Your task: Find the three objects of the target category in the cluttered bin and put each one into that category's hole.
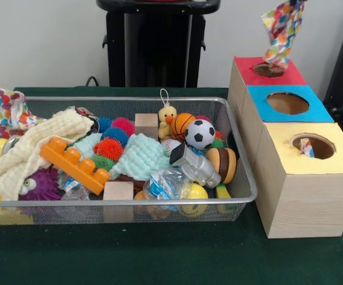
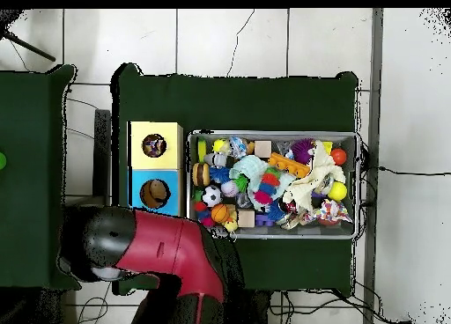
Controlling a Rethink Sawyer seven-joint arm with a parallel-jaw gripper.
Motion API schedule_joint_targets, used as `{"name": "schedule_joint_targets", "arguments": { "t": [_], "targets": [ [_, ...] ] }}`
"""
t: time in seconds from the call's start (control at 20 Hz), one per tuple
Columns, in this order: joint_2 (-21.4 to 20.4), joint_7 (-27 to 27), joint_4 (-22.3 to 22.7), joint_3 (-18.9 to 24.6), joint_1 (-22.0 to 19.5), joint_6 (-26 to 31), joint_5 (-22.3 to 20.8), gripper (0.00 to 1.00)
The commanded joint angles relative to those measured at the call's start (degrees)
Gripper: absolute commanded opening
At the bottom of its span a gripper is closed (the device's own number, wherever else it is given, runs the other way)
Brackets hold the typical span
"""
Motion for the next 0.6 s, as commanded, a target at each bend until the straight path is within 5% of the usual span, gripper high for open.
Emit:
{"name": "schedule_joint_targets", "arguments": {
  "t": [0.05, 0.3, 0.6],
  "targets": [
    [-2.08, 18.49, -8.14, 2.57, -2.9, 9.79, 3.73, 0.0],
    [-2.88, 16.55, -10.46, 2.07, -4.66, 13.63, 3.87, 0.0],
    [-1.25, 12.34, -10.98, 2.34, -7.25, 10.73, 2.89, 0.0]
  ]
}}
